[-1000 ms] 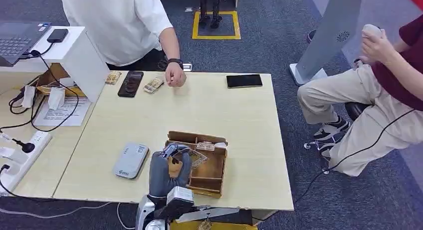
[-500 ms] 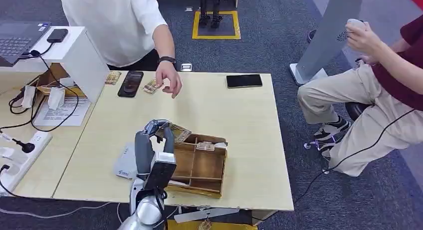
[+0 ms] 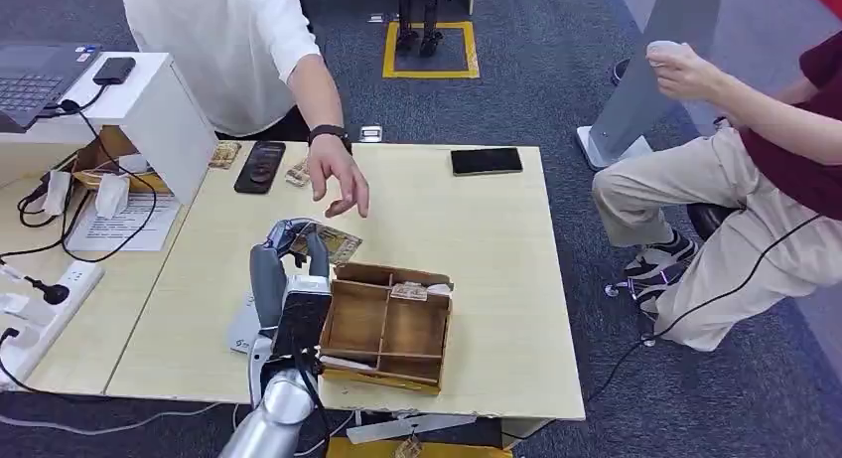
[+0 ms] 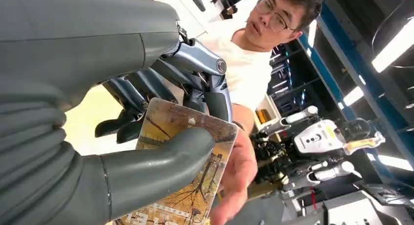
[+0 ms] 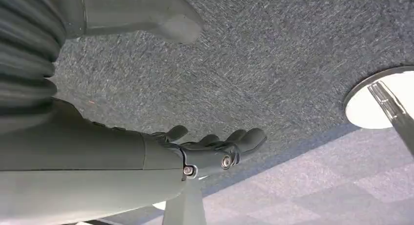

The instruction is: Pass the card to the sensor for recognition and then transmit it.

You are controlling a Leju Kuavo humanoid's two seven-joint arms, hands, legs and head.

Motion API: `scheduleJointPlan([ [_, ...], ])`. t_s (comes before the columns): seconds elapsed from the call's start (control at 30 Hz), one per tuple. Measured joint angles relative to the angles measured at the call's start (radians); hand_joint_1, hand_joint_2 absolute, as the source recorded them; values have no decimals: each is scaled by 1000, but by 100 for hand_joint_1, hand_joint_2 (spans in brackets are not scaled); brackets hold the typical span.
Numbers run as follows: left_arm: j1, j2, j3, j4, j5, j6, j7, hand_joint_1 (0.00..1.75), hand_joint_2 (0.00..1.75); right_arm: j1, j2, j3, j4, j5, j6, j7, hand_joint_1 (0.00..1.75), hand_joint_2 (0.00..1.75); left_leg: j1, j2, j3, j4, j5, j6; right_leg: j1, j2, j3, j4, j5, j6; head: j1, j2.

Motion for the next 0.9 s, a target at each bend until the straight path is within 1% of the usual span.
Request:
scheduleJointPlan([
  [0.13,-7,-4,5,6,-4,1,5,175,175,0,0,0,0,5,0,3,0,175,0,0,0,0,0,0,0,0,0,0,0,0,0,0],
  [0.23,-71,5,15,54,32,10,1,175,175,-4,0,1,2,-1,0,4,0,175,0,0,0,0,1,0,0,0,0,0,0,0,0,0],
  [0.33,-141,16,36,122,26,12,22,175,175,-5,0,16,3,-16,0,24,0,175,0,0,0,0,2,0,0,0,0,0,1,-1,0,0],
  [0.47,-207,24,84,200,-68,14,57,175,175,-3,0,56,3,-32,0,46,0,175,0,0,0,0,2,0,0,0,0,1,1,-1,0,0],
  [0.53,-242,29,125,240,-150,14,85,175,175,2,0,79,3,-39,0,60,0,175,0,0,0,0,2,0,0,0,0,1,1,-1,0,0],
  [0.6,-281,37,168,285,-204,15,111,175,175,6,0,106,3,-45,0,79,0,175,0,0,0,0,2,0,0,0,0,1,1,-1,0,0],
  [0.73,-325,51,236,354,-253,15,128,175,175,13,0,144,2,-65,0,95,0,175,0,0,0,0,2,0,0,1,0,1,1,-1,0,0],
  [0.9,-333,55,292,386,-283,15,128,175,175,14,0,173,-1,-95,0,108,0,175,0,1,0,0,2,0,0,1,-1,1,1,-1,0,0],
])
